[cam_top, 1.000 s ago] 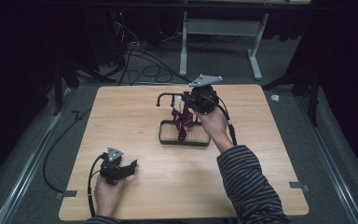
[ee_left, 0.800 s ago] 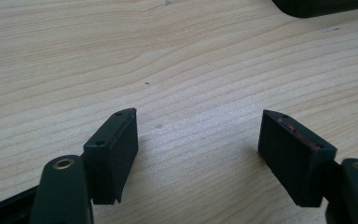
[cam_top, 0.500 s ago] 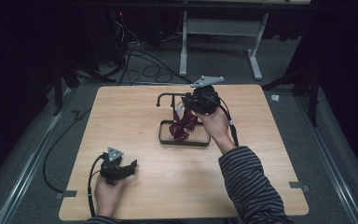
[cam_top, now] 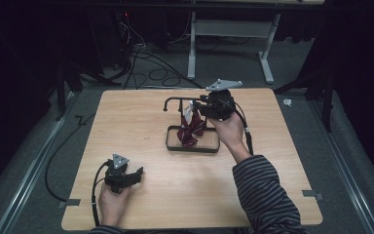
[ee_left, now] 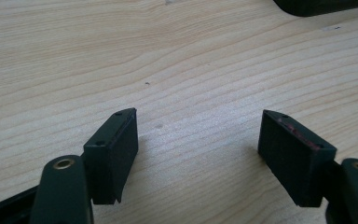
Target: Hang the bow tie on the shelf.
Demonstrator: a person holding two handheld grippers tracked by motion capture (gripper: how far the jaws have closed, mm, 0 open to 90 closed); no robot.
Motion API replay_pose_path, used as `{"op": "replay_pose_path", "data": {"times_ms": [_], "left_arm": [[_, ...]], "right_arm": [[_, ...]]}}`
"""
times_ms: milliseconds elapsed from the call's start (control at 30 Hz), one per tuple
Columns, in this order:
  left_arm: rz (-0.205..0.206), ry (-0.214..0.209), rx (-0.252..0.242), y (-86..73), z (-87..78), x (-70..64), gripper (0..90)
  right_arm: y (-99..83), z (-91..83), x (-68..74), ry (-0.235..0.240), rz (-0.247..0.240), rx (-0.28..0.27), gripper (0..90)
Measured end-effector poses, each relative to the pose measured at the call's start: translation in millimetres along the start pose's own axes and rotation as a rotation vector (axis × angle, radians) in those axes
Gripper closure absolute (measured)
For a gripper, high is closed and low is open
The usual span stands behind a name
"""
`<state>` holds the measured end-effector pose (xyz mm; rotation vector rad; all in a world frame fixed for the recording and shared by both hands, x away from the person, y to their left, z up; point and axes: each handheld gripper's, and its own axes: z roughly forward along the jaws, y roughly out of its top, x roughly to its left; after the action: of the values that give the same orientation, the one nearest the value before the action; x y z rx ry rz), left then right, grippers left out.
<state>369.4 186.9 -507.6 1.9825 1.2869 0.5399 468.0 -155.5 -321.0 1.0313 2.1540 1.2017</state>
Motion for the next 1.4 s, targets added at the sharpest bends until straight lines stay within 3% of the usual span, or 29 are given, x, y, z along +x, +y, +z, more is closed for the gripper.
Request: {"op": "replay_pose_path", "data": {"times_ms": [100,400,767,1400], "left_arm": [[0.0,0.0,0.002,0.1,-0.1,0.0,29.1],[0.003,0.006,0.002,0.1,0.1,-0.6,29.1],[0.005,0.006,0.003,0.2,0.1,-0.9,29.2],[0.006,0.009,0.002,0.1,0.3,-1.3,29.3]], "right_arm": [[-2.4,-9.4,-2.4,0.0,0.002,-0.025,62.9],[-18.5,-27.5,-8.7,0.001,0.023,-0.031,63.2],[-35.8,-40.6,-13.2,0.003,0.03,-0.036,63.0],[-72.5,-63.7,-26.1,-0.016,0.09,-0.033,63.2]]}}
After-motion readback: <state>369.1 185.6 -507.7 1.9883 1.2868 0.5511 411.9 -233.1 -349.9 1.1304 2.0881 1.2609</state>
